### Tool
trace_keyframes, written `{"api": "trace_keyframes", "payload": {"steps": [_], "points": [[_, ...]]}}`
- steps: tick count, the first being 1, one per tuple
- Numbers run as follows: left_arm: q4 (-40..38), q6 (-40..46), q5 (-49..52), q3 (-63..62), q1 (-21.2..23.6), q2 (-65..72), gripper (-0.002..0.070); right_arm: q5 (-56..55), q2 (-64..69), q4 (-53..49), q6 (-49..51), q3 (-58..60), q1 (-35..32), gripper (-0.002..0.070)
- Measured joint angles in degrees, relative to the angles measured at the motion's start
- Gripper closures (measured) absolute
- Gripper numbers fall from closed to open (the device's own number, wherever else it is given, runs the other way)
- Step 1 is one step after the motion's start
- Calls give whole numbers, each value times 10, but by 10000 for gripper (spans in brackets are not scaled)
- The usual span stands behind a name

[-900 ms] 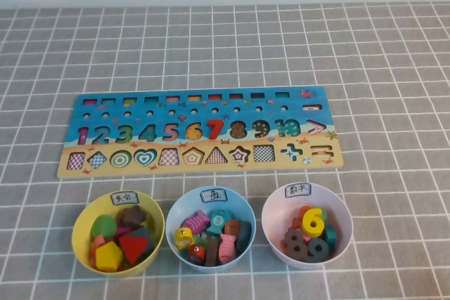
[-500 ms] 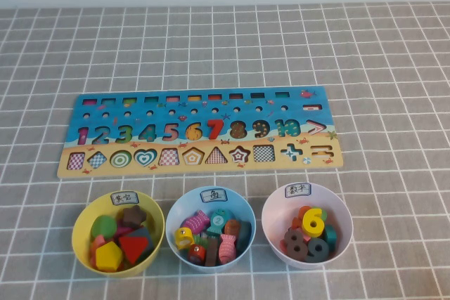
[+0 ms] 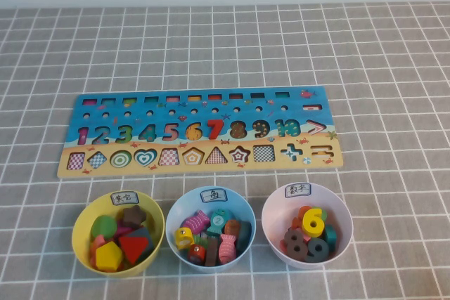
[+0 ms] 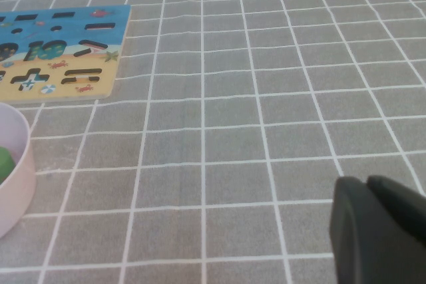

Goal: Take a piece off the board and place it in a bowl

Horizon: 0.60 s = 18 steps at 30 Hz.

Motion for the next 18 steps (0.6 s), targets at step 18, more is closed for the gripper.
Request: {"api": "trace_keyframes", "payload": {"steps": [18], "points": [[-258, -58, -124, 0, 0, 0, 676, 0, 0, 0, 0, 0, 0, 694]]}}
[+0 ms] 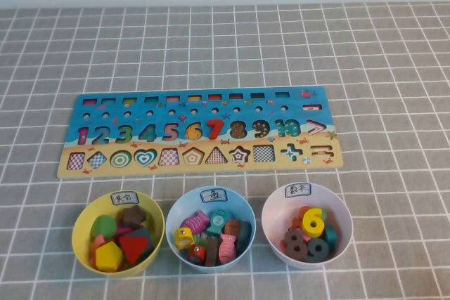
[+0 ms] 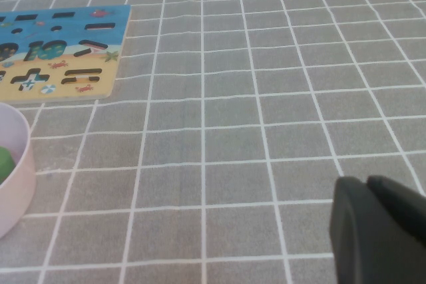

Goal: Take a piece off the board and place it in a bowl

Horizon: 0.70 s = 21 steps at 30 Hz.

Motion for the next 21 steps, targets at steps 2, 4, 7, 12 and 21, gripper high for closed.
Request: {"api": "trace_keyframes", "payload": {"steps": [2, 4, 7, 12, 21], "points": [[-13, -1, -14, 0, 0, 0, 676, 0, 0, 0, 0, 0, 0, 694], [-15, 3, -31, 0, 0, 0, 676, 0, 0, 0, 0, 0, 0, 694], [-19, 4, -54, 0, 0, 0, 676, 0, 0, 0, 0, 0, 0, 694], [-18, 4, 11, -85, 0, 46, 676, 0, 0, 0, 0, 0, 0, 694], [11, 63, 220, -307, 0, 302, 676, 0, 0, 0, 0, 0, 0, 694]]}}
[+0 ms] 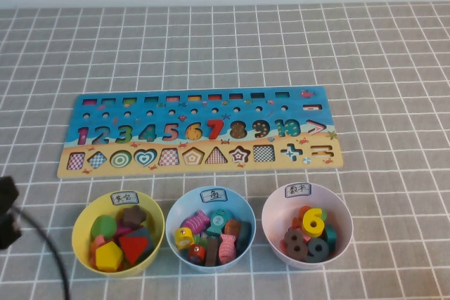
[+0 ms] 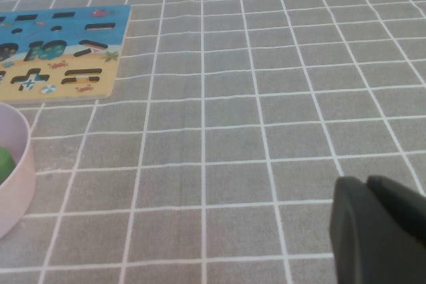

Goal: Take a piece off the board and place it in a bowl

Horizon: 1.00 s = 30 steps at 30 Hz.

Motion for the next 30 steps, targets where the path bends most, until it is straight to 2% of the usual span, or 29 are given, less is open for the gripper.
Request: {"api": "trace_keyframes", "payload": {"steps": [6, 11, 17, 23, 30], "points": [[0, 119, 117, -123, 0, 155, 676, 0, 0, 1, 0, 0, 0, 694], [-5, 234, 171, -215, 0, 282, 676, 0, 0, 1, 0, 0, 0, 694], [-53, 406, 248, -342, 0, 437, 677, 0, 0, 1, 0, 0, 0, 694], [-65, 564, 358, -480, -1, 580, 677, 0, 0, 1, 0, 0, 0, 694], [-21, 662, 388, -638, -44, 715, 677, 0, 0, 1, 0, 0, 0, 694]]}}
